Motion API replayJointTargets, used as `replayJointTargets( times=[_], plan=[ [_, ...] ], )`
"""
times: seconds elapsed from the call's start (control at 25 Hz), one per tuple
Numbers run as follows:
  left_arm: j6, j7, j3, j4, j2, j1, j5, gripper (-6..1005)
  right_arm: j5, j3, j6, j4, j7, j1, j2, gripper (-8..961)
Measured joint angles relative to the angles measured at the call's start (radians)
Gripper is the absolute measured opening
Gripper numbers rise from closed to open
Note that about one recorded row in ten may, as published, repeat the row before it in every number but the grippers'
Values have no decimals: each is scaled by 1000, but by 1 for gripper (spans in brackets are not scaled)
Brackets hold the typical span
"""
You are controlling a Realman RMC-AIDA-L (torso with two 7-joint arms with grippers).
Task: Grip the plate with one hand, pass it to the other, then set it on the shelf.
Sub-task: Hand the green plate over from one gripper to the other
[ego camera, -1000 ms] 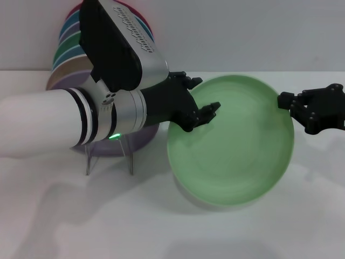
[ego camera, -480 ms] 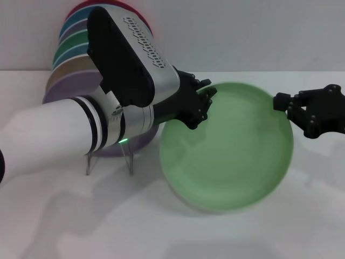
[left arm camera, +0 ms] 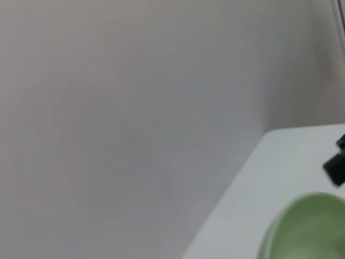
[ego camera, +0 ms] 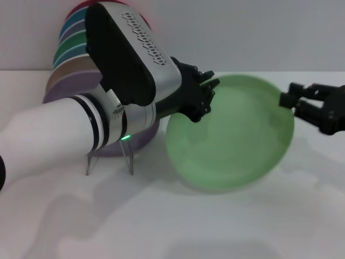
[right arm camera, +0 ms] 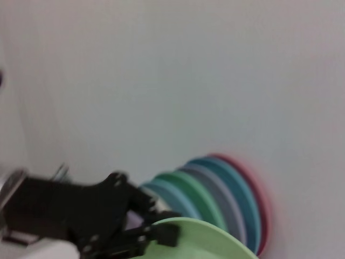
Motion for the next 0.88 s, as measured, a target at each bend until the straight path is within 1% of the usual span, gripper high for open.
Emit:
replayJointTargets(
  times=[0.12, 0.2, 0.28, 0.36, 0.44, 0.52, 0.56, 0.6, 0.68, 0.72, 0.76, 0.8, 0.84, 0.88],
  plan=[
    [77, 61, 26, -11, 3, 23, 0, 91, 72, 124, 68, -89, -21, -1, 1, 276],
    [155, 134, 65, -22, 3, 47, -1, 78, 129, 242, 130, -183, -70, 2, 2, 320],
    [282, 216, 116, -28, 3, 71, 0, 68, 175, 357, 190, -278, -127, 8, 5, 364],
    [509, 316, 211, -2, 4, 96, 34, 59, 207, 456, 235, -354, -177, 11, 7, 407],
    [716, 361, 286, 43, 3, 103, 101, 54, 218, 503, 252, -389, -199, 12, 8, 451],
    [919, 361, 352, 106, 1, 99, 170, 53, 217, 515, 258, -395, -207, 12, 9, 600],
    [919, 361, 352, 106, 1, 99, 170, 53, 216, 514, 259, -395, -209, 12, 9, 675],
    [1082, 329, 393, 176, -1, 84, 206, 52, 214, 511, 259, -395, -210, 12, 9, 688],
    [1082, 329, 393, 176, -1, 84, 206, 51, 211, 507, 259, -396, -211, 13, 9, 713],
    [1252, 262, 422, 255, 1, 60, 258, 51, 207, 505, 259, -396, -211, 16, 9, 726],
    [1252, 262, 422, 255, 1, 60, 258, 51, 204, 504, 259, -396, -211, 18, 8, 739],
    [1634, -78, 396, 512, 8, 5, 466, 50, 200, 504, 260, -396, -211, 21, 7, 739],
    [1780, -370, 320, 637, 10, -10, 569, 50, 196, 504, 260, -397, -212, 23, 6, 739],
    [1780, -370, 320, 637, 10, -10, 569, 50, 192, 504, 260, -397, -212, 24, 6, 739]
  ],
)
